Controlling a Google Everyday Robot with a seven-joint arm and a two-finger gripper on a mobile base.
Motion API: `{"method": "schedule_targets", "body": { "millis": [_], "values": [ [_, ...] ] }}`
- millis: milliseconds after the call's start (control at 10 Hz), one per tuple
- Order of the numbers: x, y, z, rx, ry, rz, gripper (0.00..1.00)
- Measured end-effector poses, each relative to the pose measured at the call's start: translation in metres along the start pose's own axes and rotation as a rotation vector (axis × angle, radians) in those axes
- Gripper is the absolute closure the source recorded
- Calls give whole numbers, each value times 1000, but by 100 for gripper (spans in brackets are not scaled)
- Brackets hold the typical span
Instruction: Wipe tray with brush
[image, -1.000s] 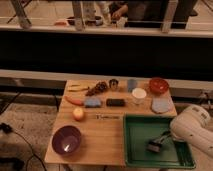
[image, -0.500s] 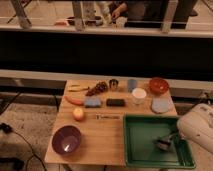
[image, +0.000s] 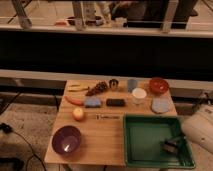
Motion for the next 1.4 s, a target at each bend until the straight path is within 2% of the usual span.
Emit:
{"method": "schedule_targets", "body": {
  "millis": [200,800,1100,1300,1400],
  "values": [
    [-3,-9,4,16,24,-8,100],
    [-43,-58,24,58,51,-74,100],
    [-39,-82,39,70,82,-72,100],
    [-41,-90,45,69,81,-73,100],
    [-44,-85,48,58,71,-73,100]
  ]
}}
